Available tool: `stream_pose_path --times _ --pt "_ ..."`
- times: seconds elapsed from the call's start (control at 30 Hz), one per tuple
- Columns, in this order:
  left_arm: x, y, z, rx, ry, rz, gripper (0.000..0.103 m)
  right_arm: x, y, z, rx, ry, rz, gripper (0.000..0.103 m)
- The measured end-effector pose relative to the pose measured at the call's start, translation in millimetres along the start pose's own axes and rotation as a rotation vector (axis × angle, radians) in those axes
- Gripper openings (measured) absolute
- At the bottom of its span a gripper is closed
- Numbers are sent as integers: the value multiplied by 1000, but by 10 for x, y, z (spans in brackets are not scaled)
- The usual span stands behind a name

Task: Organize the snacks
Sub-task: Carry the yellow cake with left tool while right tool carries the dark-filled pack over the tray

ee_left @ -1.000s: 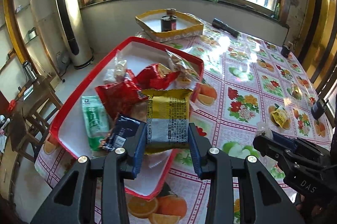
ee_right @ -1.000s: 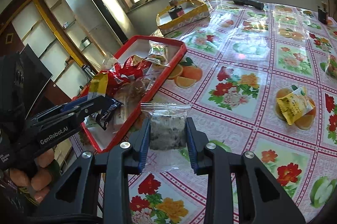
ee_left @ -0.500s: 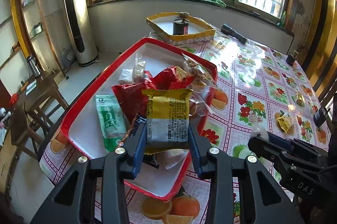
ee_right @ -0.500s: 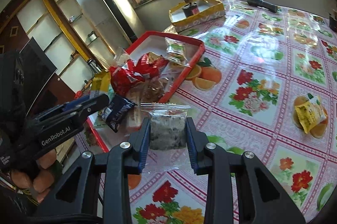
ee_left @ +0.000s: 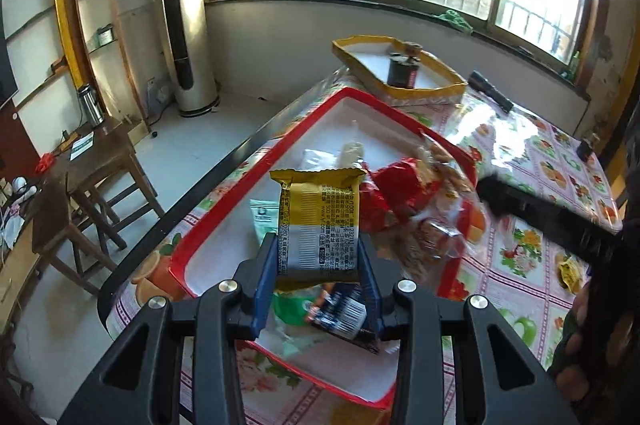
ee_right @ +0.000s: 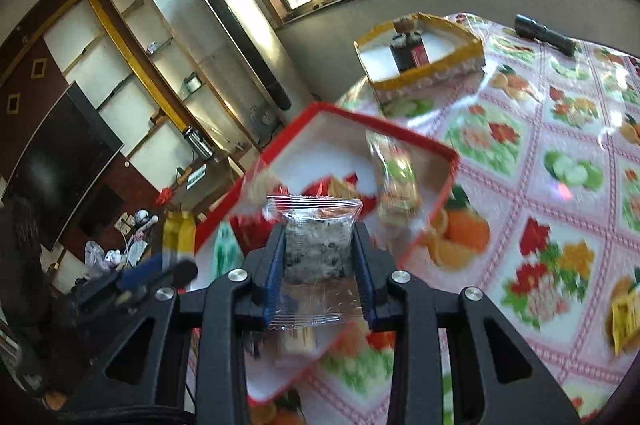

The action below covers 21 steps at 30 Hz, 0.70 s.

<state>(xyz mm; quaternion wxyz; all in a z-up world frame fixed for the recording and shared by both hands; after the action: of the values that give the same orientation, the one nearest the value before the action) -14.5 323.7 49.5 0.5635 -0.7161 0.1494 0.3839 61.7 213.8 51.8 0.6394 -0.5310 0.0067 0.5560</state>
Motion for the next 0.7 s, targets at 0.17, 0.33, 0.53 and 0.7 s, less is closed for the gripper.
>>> stream_pose_path --times 0.17,0.33,0.53,0.7 --pt "82 -10 18 2 -9 8 38 157 -127 51 -7 0 3 34" --pt "118 -20 -4 9 -4 12 38 299 -219 53 0 9 9 34" --pt "205 -17 -40 22 -4 30 38 422 -355 44 6 24 -7 34" --pt "291 5 -60 26 -5 52 38 548 -407 17 18 30 2 34"
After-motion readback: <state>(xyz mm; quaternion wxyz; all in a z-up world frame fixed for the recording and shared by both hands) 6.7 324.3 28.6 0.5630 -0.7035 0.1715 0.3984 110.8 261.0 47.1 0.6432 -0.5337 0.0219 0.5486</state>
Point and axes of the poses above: each gripper's, at about its wrist camera, not at the fingertips, and x roughly the way its jaws point, z to its left, y to its underside, the point moved 2 cm from there along x, roughly the way its jaws point, and after that the axes turned 2 degrees about y, right-handed, at the moved point
